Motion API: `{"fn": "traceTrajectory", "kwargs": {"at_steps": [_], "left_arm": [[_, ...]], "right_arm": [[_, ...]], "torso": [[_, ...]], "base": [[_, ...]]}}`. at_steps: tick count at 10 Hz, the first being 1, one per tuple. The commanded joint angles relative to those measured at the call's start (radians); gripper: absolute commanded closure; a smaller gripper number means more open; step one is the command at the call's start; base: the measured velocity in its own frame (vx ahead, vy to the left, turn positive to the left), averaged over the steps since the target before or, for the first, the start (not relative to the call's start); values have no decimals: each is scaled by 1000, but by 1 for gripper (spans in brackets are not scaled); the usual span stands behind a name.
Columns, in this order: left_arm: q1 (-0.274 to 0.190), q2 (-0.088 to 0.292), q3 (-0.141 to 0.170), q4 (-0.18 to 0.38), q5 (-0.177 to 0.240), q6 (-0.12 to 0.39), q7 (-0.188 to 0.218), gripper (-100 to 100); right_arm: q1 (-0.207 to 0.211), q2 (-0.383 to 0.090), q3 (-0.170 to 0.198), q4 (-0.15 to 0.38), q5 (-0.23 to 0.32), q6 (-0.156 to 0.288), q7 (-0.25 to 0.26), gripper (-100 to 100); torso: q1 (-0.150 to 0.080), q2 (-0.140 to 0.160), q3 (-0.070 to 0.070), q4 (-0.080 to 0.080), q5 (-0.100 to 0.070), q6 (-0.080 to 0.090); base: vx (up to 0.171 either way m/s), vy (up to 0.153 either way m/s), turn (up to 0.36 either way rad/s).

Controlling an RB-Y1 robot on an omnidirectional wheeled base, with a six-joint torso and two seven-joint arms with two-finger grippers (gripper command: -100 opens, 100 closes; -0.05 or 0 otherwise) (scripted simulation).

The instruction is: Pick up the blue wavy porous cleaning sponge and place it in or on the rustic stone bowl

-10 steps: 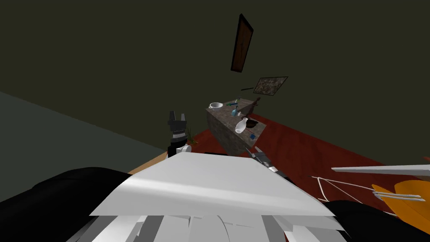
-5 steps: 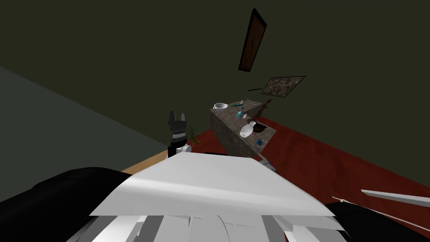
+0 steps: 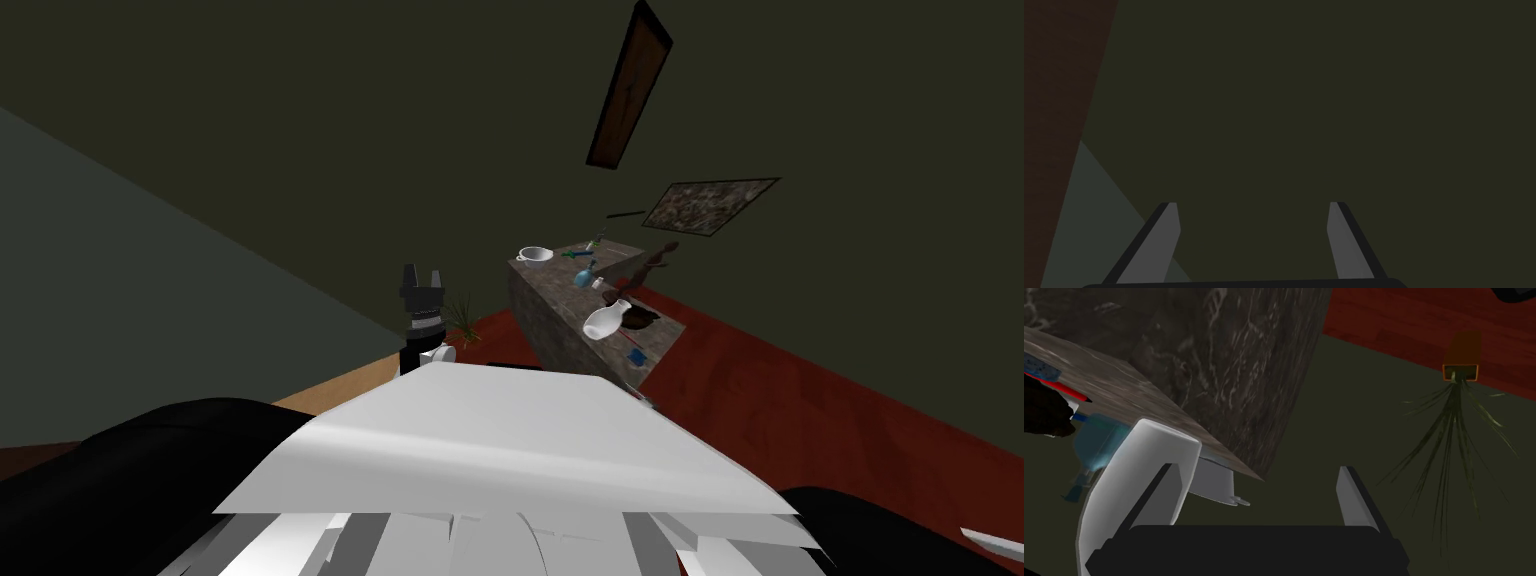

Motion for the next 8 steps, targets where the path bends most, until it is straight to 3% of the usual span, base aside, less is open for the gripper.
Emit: {"fn": "traceTrajectory", "kwargs": {"at_steps": [1, 2, 3, 4, 5, 6, 7, 8], "left_arm": [[0, 0, 0, 0, 0, 0, 0, 0], [0, 0, 0, 0, 0, 0, 0, 0], [0, 0, 0, 0, 0, 0, 0, 0], [0, 0, 0, 0, 0, 0, 0, 0], [0, 0, 0, 0, 0, 0, 0, 0], [0, 0, 0, 0, 0, 0, 0, 0], [0, 0, 0, 0, 0, 0, 0, 0], [0, 0, 0, 0, 0, 0, 0, 0]], "right_arm": [[50, -30, -15, 7, 50, 9, 35, -100], [63, -30, -15, 7, 68, 9, 35, -100], [102, -56, -25, 19, 107, 18, 65, -100], [106, -56, -25, 19, 122, 18, 65, -100], [148, -81, -35, 32, 161, 27, 94, -100], [148, -81, -35, 32, 175, 27, 94, -100], [184, -106, -45, 44, 213, 35, 123, -100], [189, -106, -45, 44, 228, 35, 123, -100]], "torso": [[0, 0, 0, 0, 0, 0], [1, -1, 0, 0, 0, -1], [0, 0, 0, 0, 0, 0], [0, -1, 0, 0, 0, -1], [0, 0, 0, 0, 0, 0], [0, -1, 0, 0, 0, -1], [0, -1, 0, 0, 0, 0], [0, -2, -1, 0, 0, -1]], "base": [[68, 24, 183], [58, 14, 112], [72, 16, 214], [64, 0, 107], [71, 7, 161], [70, -1, 109], [83, 10, 213], [63, 6, 130]]}}
